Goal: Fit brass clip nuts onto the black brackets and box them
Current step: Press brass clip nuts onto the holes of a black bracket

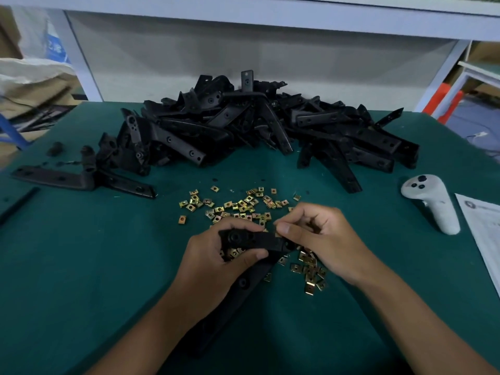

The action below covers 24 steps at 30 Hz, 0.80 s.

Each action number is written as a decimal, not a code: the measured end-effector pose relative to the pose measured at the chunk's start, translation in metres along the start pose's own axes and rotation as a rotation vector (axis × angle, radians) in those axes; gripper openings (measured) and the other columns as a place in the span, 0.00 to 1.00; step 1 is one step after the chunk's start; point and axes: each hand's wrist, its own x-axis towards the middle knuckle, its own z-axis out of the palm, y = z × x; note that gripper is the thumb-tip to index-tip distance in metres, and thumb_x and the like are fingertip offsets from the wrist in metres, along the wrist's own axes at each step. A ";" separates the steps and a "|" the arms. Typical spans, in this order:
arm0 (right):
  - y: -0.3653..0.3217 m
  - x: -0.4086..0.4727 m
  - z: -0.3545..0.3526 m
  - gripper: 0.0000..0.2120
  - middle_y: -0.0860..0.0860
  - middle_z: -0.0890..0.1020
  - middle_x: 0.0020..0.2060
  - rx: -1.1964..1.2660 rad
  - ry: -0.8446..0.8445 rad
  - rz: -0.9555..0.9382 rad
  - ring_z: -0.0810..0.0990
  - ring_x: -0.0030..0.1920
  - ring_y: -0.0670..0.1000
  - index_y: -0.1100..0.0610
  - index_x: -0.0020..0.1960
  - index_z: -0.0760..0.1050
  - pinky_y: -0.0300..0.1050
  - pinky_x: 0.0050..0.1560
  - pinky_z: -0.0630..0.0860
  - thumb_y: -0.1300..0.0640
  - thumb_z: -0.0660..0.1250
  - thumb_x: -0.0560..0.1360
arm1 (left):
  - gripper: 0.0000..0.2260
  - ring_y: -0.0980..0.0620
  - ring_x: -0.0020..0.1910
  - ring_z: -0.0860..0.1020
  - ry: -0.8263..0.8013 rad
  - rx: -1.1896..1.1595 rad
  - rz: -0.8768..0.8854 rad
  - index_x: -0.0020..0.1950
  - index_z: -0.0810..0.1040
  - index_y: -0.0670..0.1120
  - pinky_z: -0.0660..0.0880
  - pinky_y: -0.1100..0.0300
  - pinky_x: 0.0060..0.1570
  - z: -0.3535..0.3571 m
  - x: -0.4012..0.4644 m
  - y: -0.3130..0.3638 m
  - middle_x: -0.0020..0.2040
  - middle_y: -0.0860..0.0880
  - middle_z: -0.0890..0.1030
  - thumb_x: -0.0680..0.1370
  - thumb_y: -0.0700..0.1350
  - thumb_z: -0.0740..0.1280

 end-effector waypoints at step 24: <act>0.001 -0.003 -0.005 0.09 0.62 0.82 0.48 -0.006 -0.135 0.023 0.78 0.49 0.65 0.45 0.48 0.84 0.56 0.51 0.75 0.42 0.72 0.73 | 0.12 0.55 0.46 0.84 0.024 -0.121 -0.044 0.48 0.84 0.59 0.79 0.67 0.46 -0.001 0.001 -0.007 0.47 0.52 0.87 0.67 0.49 0.77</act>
